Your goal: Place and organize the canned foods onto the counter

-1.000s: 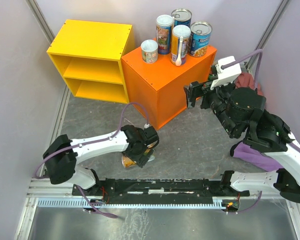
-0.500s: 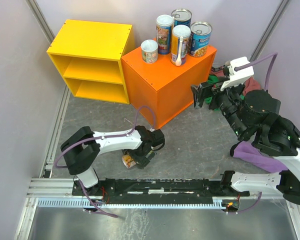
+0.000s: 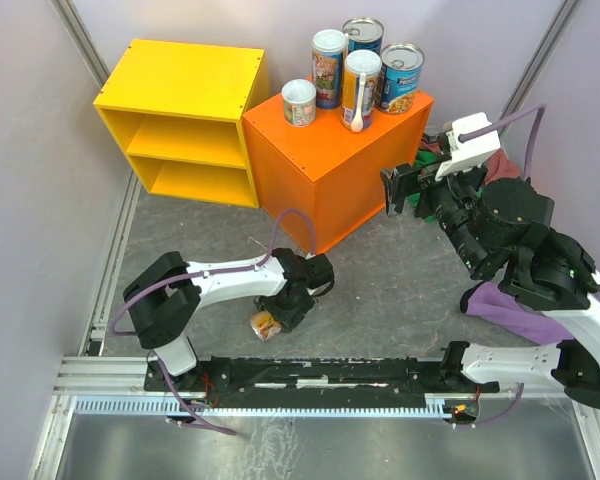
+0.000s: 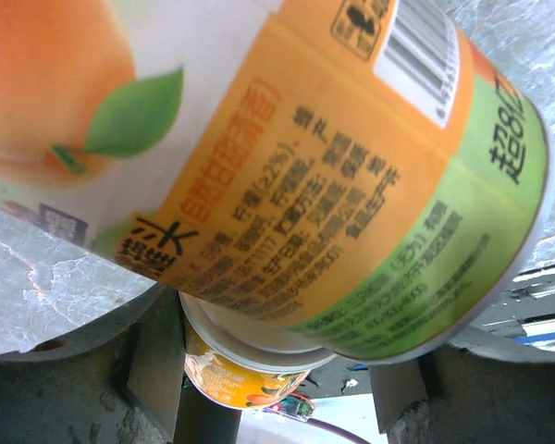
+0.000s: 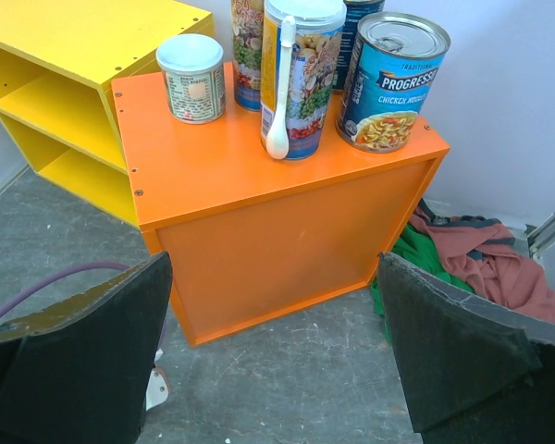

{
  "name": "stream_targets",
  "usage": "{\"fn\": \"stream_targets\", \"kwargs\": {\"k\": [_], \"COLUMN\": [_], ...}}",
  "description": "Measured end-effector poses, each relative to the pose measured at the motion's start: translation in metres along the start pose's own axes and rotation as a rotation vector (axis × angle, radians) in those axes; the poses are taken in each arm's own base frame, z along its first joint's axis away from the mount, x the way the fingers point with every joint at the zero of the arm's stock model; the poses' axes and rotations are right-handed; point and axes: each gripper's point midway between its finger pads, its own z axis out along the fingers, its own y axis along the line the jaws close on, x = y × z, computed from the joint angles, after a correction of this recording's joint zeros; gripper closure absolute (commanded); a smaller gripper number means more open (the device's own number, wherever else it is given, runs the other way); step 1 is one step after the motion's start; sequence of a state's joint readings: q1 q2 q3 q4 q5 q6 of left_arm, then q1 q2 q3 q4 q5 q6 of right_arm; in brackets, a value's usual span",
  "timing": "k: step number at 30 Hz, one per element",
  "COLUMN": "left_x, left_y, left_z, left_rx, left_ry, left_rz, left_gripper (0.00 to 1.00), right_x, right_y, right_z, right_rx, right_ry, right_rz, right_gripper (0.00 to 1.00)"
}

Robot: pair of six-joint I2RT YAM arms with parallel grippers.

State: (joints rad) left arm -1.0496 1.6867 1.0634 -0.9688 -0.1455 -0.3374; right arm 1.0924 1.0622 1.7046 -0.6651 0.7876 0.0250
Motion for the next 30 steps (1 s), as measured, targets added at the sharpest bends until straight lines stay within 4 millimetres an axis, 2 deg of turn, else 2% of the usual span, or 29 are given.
{"fn": "stream_targets", "kwargs": {"k": [2, 7, 13, 23, 30], "left_x": [0.000, -0.003, -0.007, -0.015, -0.039], "left_y": [-0.002, -0.008, -0.015, -0.020, -0.005], "left_z": [0.000, -0.008, -0.036, -0.107, -0.182], "left_rx": [0.011, 0.049, 0.101, 0.192, 0.225], "left_ry": [-0.001, -0.036, -0.136, -0.352, -0.615], "left_rz": [-0.001, -0.013, -0.048, -0.141, -0.230], "left_gripper": [0.62, 0.70, 0.75, 0.81, 0.85], "right_x": [0.000, 0.000, 0.002, 0.007, 0.012], "right_y": [0.000, 0.000, 0.001, 0.004, 0.000], "right_z": [0.000, 0.000, 0.000, 0.002, 0.002], "right_rx": [0.000, 0.000, -0.001, 0.004, 0.038], "right_ry": [0.000, 0.001, 0.006, 0.027, 0.045], "right_rz": [0.000, 0.006, 0.014, 0.033, 0.045], "right_gripper": [0.01, 0.01, 0.01, 0.01, 0.01]}}
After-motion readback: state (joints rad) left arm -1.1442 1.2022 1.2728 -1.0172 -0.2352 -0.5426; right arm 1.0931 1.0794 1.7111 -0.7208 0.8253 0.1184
